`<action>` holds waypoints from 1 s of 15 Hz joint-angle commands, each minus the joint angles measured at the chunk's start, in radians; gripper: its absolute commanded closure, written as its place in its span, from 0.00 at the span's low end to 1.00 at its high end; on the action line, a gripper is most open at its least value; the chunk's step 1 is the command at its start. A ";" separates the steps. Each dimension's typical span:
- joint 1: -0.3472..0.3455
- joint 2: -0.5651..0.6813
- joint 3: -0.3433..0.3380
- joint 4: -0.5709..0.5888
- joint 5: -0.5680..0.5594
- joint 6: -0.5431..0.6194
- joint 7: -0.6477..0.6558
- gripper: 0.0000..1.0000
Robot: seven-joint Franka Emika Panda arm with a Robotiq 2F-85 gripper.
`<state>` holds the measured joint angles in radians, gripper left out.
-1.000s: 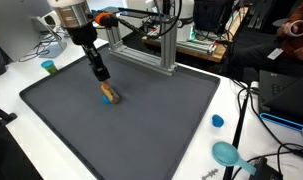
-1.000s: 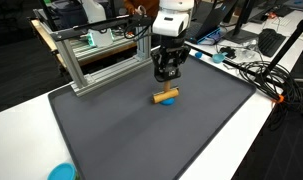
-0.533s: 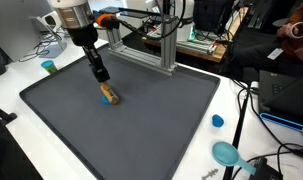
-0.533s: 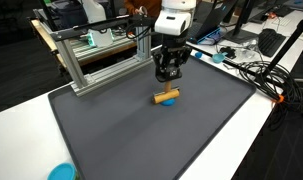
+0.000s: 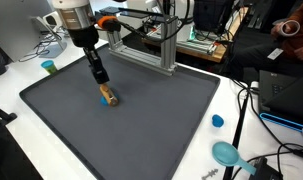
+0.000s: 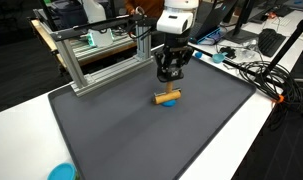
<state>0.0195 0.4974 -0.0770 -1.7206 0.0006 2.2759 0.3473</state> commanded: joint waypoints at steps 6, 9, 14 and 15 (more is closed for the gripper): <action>-0.014 0.116 -0.015 0.049 0.044 0.172 0.064 0.79; -0.008 0.121 -0.024 0.059 0.031 0.167 0.077 0.79; 0.012 0.123 -0.045 0.062 -0.008 0.202 0.095 0.79; 0.014 0.123 -0.048 0.064 -0.012 0.204 0.098 0.79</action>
<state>0.0214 0.5087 -0.0929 -1.7175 0.0255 2.3248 0.4139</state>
